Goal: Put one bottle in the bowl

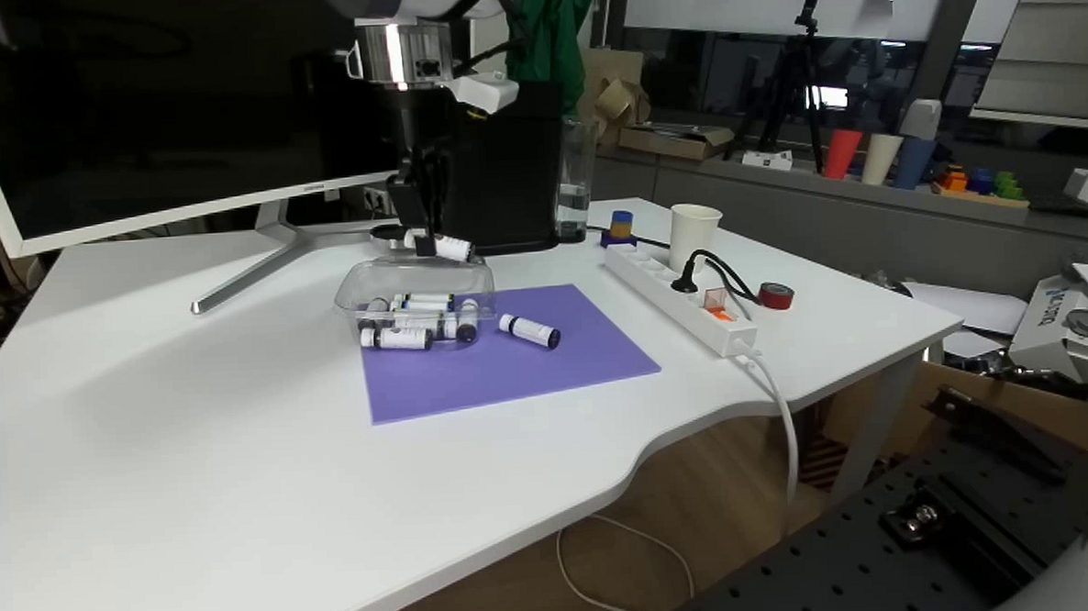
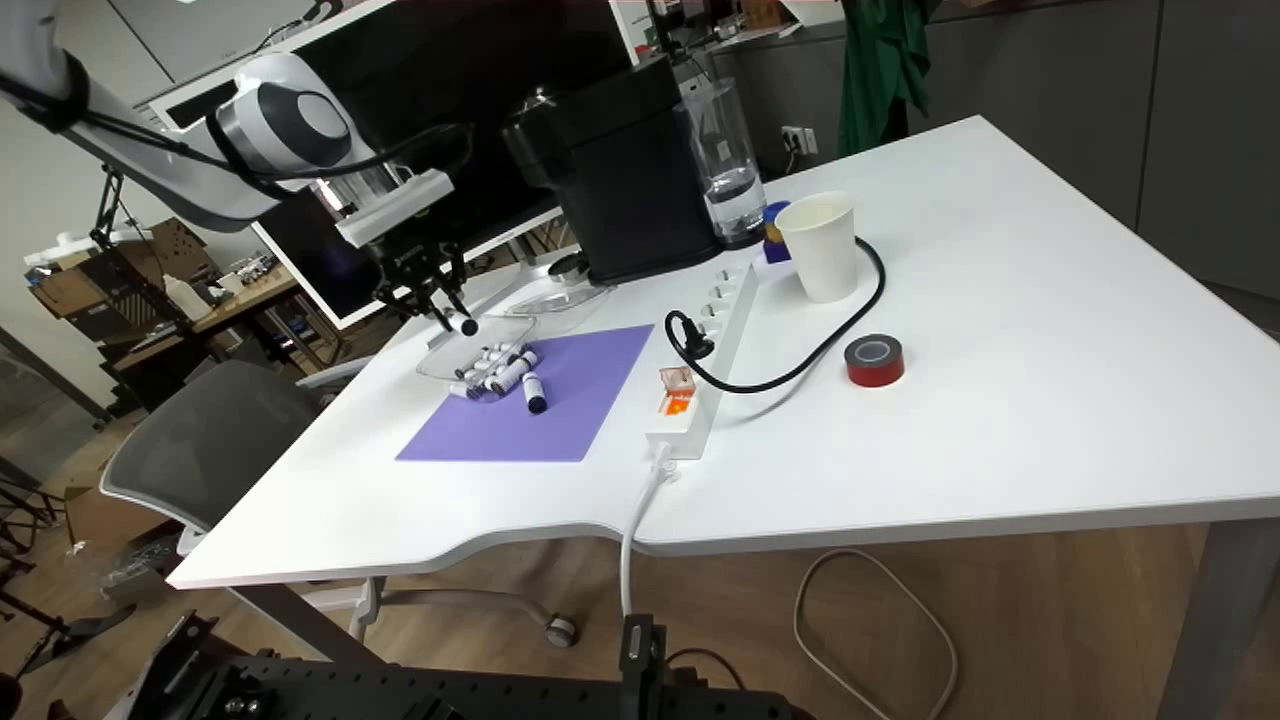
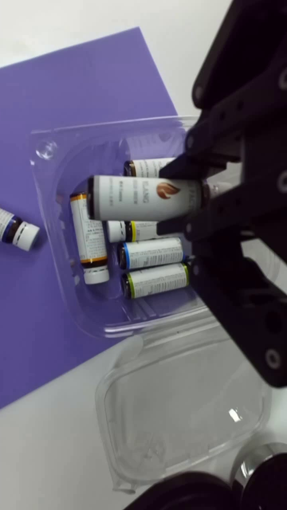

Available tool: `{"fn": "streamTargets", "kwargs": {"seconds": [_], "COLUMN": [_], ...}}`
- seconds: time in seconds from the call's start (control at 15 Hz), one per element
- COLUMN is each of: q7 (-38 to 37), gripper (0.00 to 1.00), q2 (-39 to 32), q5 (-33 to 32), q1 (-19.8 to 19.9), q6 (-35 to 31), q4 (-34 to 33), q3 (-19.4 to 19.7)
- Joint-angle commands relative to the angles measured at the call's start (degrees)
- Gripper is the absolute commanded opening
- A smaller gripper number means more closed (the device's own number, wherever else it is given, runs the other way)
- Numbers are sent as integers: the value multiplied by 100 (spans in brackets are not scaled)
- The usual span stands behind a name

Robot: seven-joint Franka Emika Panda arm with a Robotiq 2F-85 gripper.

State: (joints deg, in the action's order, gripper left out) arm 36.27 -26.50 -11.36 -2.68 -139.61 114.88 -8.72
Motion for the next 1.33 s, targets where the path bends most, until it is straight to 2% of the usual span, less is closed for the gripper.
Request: {"fn": "streamTargets", "kwargs": {"seconds": [0.0, 0.2, 0.27, 0.4, 0.73, 0.87, 1.27], "q7": [-6, 20, 21, 57, 313, 358, 363], "gripper": [7, 7, 52, 59, 93, 100, 100], "q2": [-238, -356, -378, -366, -70, 98, 783], "q5": [166, 287, 328, 378, 740, 1123, 1261], "q1": [33, 74, 89, 123, 342, 480, 653], "q6": [351, 508, 548, 626, 940, 1405, 2623], "q4": [-300, -384, -403, -399, -232, -207, -9], "q3": [-74, -91, -94, -93, -181, -219, 108]}}
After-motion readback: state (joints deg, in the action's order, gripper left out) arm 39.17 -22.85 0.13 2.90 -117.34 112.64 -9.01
